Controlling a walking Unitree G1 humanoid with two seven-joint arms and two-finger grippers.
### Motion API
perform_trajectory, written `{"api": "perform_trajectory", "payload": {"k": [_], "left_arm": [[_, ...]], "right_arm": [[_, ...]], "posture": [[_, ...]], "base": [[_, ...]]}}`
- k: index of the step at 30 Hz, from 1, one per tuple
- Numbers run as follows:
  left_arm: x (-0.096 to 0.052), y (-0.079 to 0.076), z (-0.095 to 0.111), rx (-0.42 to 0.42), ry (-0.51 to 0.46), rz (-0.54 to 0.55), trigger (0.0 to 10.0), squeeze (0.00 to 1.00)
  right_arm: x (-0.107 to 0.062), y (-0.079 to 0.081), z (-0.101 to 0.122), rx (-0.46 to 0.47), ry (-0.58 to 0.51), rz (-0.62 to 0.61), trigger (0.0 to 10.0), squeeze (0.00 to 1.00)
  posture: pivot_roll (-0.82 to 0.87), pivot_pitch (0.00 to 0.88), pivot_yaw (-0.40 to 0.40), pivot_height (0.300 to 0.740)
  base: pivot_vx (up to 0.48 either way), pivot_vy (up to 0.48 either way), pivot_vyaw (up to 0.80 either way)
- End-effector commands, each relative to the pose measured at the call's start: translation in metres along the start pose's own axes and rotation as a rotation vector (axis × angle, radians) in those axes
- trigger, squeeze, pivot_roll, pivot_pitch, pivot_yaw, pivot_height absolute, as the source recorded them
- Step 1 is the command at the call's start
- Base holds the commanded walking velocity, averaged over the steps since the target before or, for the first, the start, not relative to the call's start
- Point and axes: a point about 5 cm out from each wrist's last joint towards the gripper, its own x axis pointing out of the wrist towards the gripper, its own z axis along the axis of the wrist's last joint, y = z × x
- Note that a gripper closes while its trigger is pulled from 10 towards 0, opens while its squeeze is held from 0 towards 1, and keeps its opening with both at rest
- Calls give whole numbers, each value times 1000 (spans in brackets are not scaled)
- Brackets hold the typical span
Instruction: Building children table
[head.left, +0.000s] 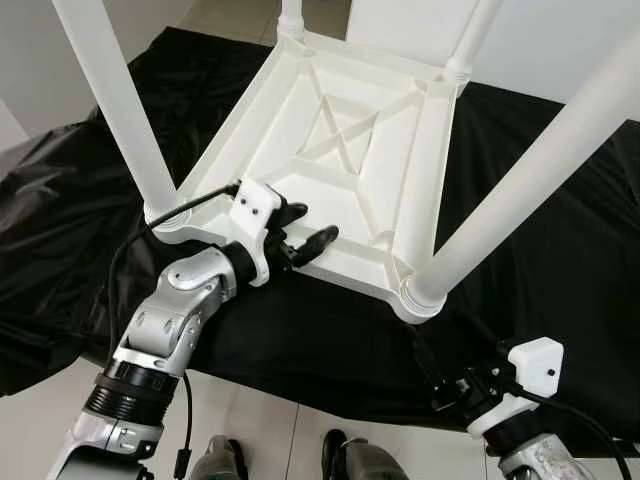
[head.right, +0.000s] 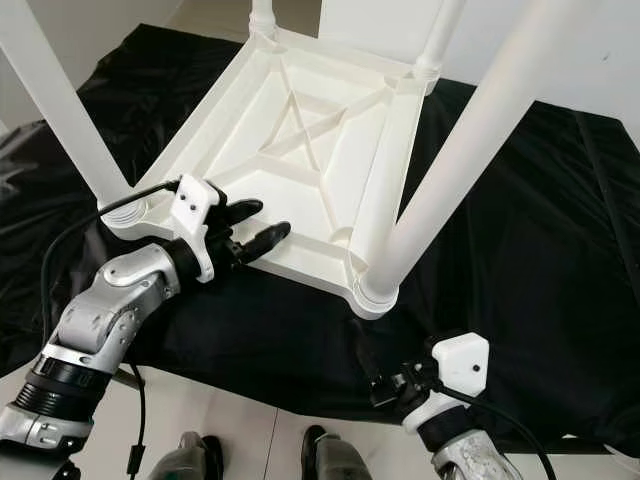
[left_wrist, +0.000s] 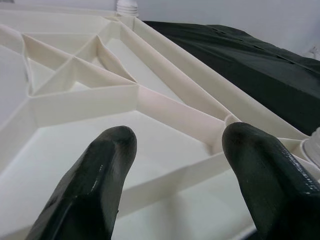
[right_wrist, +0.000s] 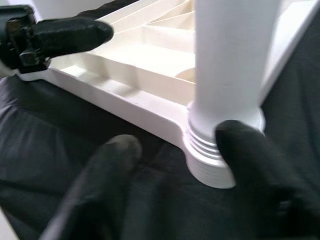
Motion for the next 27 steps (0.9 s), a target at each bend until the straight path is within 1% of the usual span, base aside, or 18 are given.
{"api": "perform_trajectory", "payload": {"k": [1, 2, 3, 4, 7, 8, 9, 11, 12, 14, 15, 19, 21, 23, 24, 25, 27], "left_arm": [[-1, 1, 0, 12, 2, -31, 10000, 0], [-1, 1, 0, 12, 2, -31, 10000, 0], [-2, 5, 3, 29, -2, -25, 10000, 0], [-2, 6, 5, 33, -3, -23, 10000, 0], [-3, 7, 6, 36, -4, -21, 10000, 0], [-4, 7, 7, 42, -5, -18, 10000, 0], [-4, 7, 7, 42, -5, -18, 10000, 0], [-4, 8, 8, 48, -9, -11, 10000, 0], [-4, 8, 8, 48, -9, -11, 10000, 0], [-4, 7, 8, 49, -13, -9, 10000, 0], [-4, 7, 8, 49, -13, -9, 10000, 0], [-2, 2, 4, 42, -9, -23, 10000, 0], [-2, 2, 4, 42, -9, -23, 10000, 0], [-1, 0, 3, 45, -4, -34, 10000, 0], [-1, 0, 3, 45, -4, -34, 10000, 0], [-1, -1, 3, 46, -4, -38, 10000, 0], [-1, -1, 3, 46, -4, -38, 10000, 0]], "right_arm": [[-2, 1, -1, 16, 15, 24, 0, 0], [-2, 1, -1, 16, 15, 24, 0, 0], [1, 2, -2, 35, 24, 74, 9216, 0], [4, 2, -2, 46, 20, 96, 10000, 0], [6, 1, -2, 55, 16, 110, 10000, 0], [11, 0, 0, 50, 0, 130, 10000, 0], [11, 0, 0, 50, 0, 130, 10000, 0], [23, -1, 6, 44, -34, 175, 10000, 0], [23, -1, 6, 44, -34, 175, 10000, 0], [35, -2, 11, 30, -68, 201, 10000, 0], [35, -2, 11, 30, -68, 201, 10000, 0], [55, -6, 19, 29, -121, 219, 10000, 0], [55, -6, 19, 29, -121, 219, 10000, 0], [59, -9, 21, 26, -137, 188, 10000, 0], [59, -9, 21, 26, -137, 188, 10000, 0], [59, -12, 22, 27, -140, 159, 10000, 0], [59, -12, 22, 27, -140, 159, 10000, 0]], "posture": [[15, 231, -68, 740], [15, 231, -68, 740], [29, 232, -73, 740], [42, 234, -81, 740], [46, 235, -83, 740], [53, 235, -89, 740], [53, 235, -89, 740], [64, 235, -97, 740], [64, 235, -97, 740], [69, 231, -99, 740], [69, 231, -99, 740], [75, 225, -93, 740], [75, 225, -93, 740], [75, 219, -92, 740], [75, 219, -92, 740], [74, 217, -91, 740], [74, 217, -91, 740]], "base": [[0, 0, 0], [0, 0, 0], [0, 0, 0], [0, 0, 0], [0, 0, 0], [0, 0, 0], [0, 0, 0], [0, 0, 0], [0, 0, 0], [0, 0, 0], [0, 0, 0], [0, 0, 0], [0, 0, 0], [0, 0, 0], [0, 0, 0], [0, 0, 0], [0, 0, 0]]}}
